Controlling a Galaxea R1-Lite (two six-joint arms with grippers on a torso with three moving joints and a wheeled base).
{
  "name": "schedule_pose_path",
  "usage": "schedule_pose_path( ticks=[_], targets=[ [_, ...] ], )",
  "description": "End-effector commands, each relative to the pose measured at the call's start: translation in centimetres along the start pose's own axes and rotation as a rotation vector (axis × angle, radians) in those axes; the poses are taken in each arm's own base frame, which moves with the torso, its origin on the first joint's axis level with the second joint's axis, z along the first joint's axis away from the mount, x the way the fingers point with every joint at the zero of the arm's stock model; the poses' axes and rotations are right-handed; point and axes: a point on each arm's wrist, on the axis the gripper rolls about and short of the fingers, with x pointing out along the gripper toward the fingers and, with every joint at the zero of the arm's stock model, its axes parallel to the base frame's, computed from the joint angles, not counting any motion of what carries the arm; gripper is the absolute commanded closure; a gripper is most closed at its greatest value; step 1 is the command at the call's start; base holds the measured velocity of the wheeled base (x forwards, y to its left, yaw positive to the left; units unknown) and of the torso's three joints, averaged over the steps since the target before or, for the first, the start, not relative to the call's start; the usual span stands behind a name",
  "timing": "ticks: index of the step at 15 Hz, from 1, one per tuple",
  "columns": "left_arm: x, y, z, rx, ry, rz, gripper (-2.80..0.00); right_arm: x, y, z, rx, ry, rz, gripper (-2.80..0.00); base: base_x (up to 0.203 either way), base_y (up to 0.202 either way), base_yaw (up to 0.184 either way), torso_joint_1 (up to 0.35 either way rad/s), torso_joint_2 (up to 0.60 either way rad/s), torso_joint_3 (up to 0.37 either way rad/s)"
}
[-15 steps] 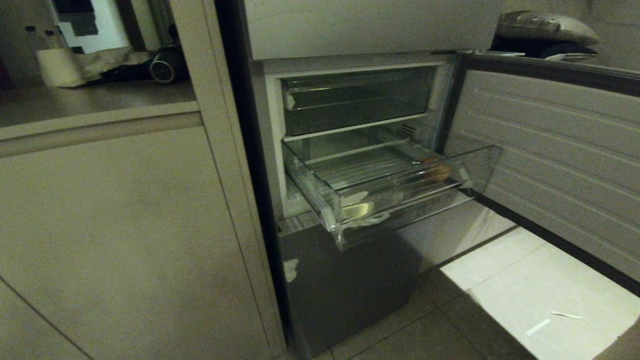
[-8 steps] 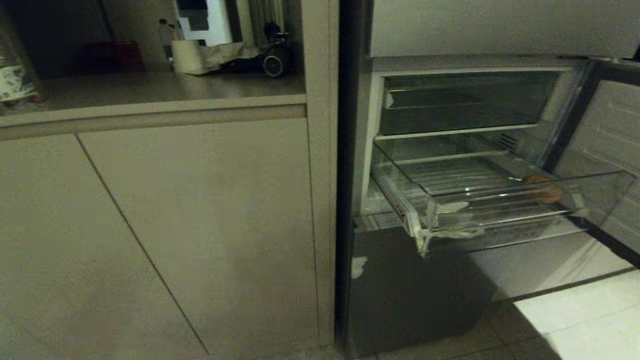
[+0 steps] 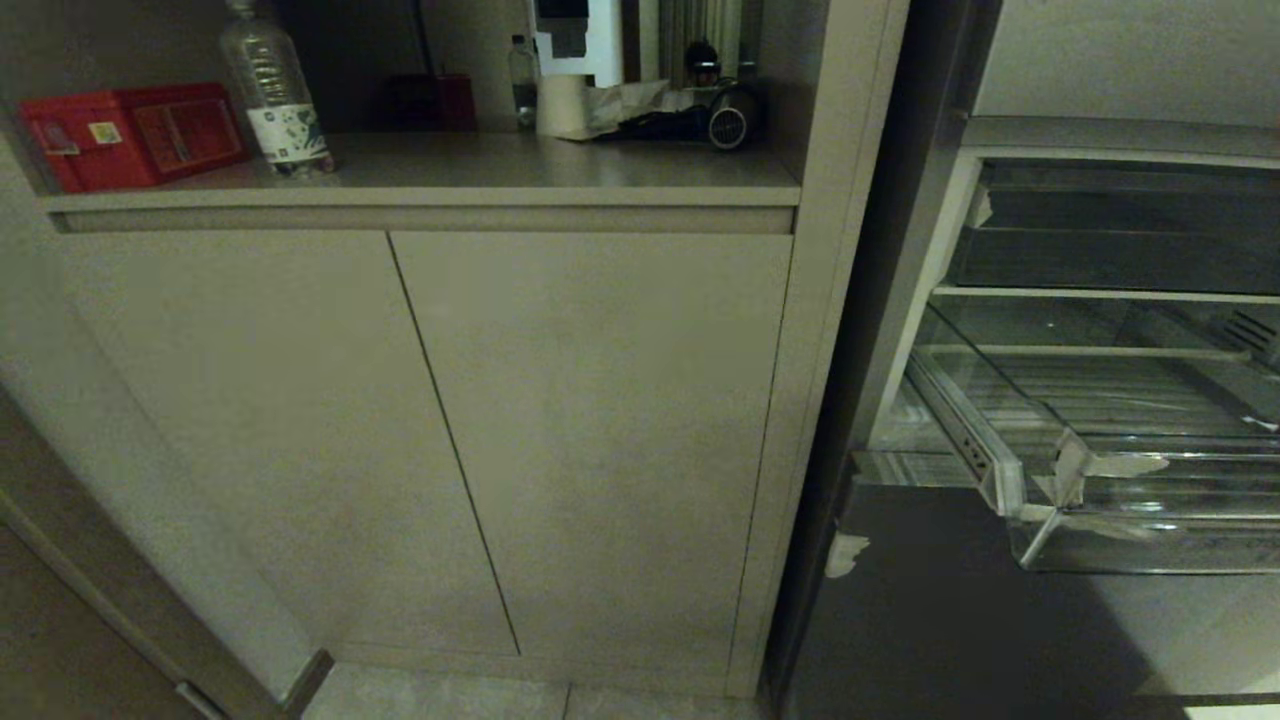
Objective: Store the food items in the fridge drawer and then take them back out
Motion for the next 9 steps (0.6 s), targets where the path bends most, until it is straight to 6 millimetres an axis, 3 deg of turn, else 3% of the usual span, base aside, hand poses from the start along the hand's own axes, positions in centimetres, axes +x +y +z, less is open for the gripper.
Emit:
schedule_pose_path(
  ticks=[1, 3, 5, 7, 9],
  targets=[
    [0.0, 0.0, 0.0, 0.000, 0.001, 0.000, 0.00, -1.9, 2.5, 1.3, -0.050, -0.112, 0.107, 0.00, 0.000, 0.000, 0.000, 0.000, 0.00, 0.000],
    [0.0, 0.0, 0.0, 0.000, 0.001, 0.000, 0.00, -3.9, 5.3, 1.9, -0.066, -0.198, 0.249, 0.00, 0.000, 0.000, 0.000, 0.000, 0.00, 0.000],
    [0.0, 0.0, 0.0, 0.000, 0.001, 0.000, 0.00, -7.3, 7.2, 1.8, -0.054, -0.262, 0.380, 0.00, 0.000, 0.000, 0.000, 0.000, 0.00, 0.000],
    [0.0, 0.0, 0.0, 0.000, 0.001, 0.000, 0.00, -10.8, 6.9, 0.1, -0.047, -0.228, 0.436, 0.00, 0.000, 0.000, 0.000, 0.000, 0.00, 0.000],
    [0.0, 0.0, 0.0, 0.000, 0.001, 0.000, 0.00, -13.3, 6.0, -2.9, -0.057, -0.124, 0.460, 0.00, 0.000, 0.000, 0.000, 0.000, 0.00, 0.000]
  ],
)
